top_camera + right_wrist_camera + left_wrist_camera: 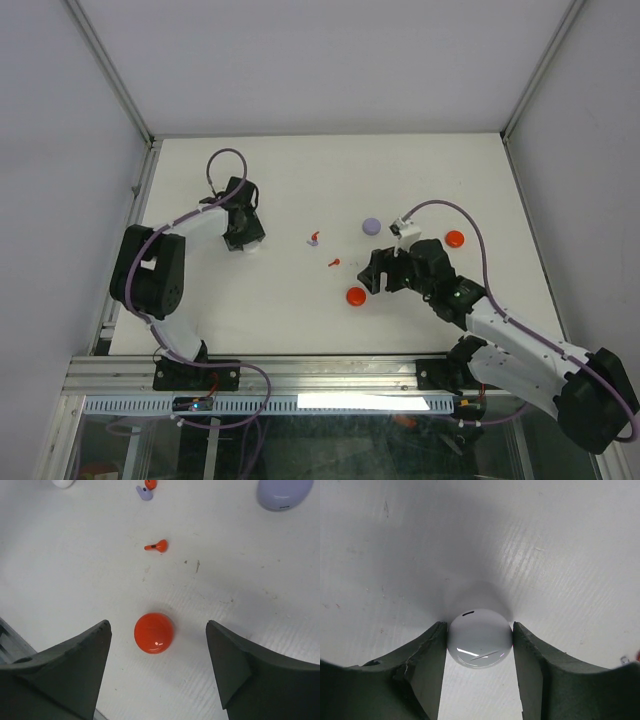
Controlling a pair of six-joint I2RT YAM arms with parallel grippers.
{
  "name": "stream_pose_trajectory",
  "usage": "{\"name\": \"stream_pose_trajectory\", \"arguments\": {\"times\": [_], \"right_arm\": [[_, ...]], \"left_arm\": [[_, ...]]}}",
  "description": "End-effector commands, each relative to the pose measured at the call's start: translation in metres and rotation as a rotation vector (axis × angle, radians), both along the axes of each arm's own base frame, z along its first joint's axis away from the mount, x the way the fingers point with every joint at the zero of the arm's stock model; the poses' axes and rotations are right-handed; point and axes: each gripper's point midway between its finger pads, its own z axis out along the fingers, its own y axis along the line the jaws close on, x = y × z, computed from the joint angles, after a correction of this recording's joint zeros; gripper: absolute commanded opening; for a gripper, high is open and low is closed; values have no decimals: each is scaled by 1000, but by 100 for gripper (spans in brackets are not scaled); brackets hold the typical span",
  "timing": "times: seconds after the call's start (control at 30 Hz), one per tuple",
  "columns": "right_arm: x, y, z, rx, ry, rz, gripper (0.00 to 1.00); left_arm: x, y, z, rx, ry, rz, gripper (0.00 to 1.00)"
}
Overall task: Insert the wireless bluetooth earbuds into the charging case
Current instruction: Pick up the charging case at the center of the board.
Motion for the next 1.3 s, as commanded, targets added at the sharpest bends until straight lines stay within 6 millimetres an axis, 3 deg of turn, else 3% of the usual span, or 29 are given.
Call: {"name": "stream_pose_trajectory", "arguments": {"times": [0.0, 0.47, 0.7, 1.03, 1.27], "right_arm": [[8, 21, 27, 92, -95, 69, 79], [19, 65, 73, 349, -256, 128, 76], [29, 76, 90, 417, -350, 114, 73], [34, 95, 101, 497, -377, 84, 68], [40, 107, 99, 556, -350, 54, 59]], "left_arm": [[-5, -24, 11, -164, -34, 29, 43], [-24, -85, 78, -511, -188, 160, 42], [-39, -120, 112, -647, -256, 211, 42], [-50, -152, 143, -784, -335, 278, 40], [-56, -164, 156, -840, -362, 284, 40]]}}
